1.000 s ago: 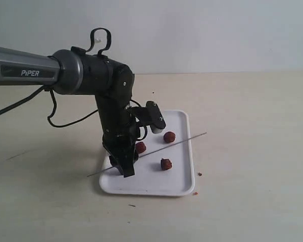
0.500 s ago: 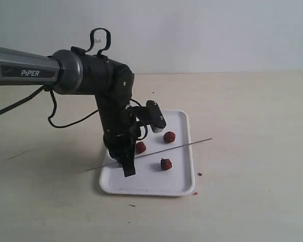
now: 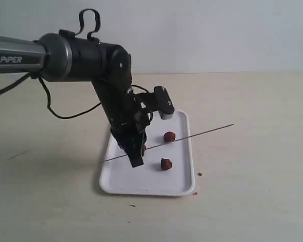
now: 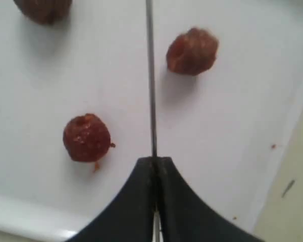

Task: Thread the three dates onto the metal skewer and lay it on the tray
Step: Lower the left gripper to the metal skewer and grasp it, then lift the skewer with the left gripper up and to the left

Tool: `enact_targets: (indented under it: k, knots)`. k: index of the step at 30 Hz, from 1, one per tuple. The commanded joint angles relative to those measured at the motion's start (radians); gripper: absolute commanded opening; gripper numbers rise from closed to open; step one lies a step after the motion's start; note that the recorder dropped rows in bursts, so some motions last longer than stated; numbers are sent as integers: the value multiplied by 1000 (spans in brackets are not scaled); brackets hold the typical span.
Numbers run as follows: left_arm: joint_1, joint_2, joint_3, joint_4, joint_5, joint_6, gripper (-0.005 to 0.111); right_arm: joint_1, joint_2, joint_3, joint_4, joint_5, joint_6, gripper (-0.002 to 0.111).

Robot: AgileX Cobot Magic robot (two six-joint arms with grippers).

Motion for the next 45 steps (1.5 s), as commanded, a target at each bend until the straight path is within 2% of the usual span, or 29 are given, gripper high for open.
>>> enact_targets:
  k: [1, 7, 13, 18, 25, 28, 32, 38, 45]
  knots:
    - [-5, -84, -4, -48, 2, 31, 0, -4, -5, 5, 0, -11, -3, 0]
    - [18, -205, -4, -55, 70, 31, 0, -4, -5, 5, 0, -11, -3, 0]
    - [74, -280, 3, -57, 277, 33, 0, -4, -5, 5, 0, -11, -3, 0]
    - [109, -293, 48, 2, 277, 19, 0, -4, -5, 5, 0, -11, -3, 0]
    - [109, -293, 129, 82, 249, -21, 0, -4, -5, 5, 0, -14, -3, 0]
    - [109, -293, 151, 227, 267, -94, 0, -4, -5, 5, 0, -56, -3, 0]
    - [109, -293, 156, 432, 269, -298, 0, -4, -5, 5, 0, -194, -6, 0]
    - [111, -293, 156, 449, 90, -291, 0, -4, -5, 5, 16, -427, 3, 0]
    - [146, -293, 156, 440, 42, -297, 0, -4, -5, 5, 82, -599, 310, 0]
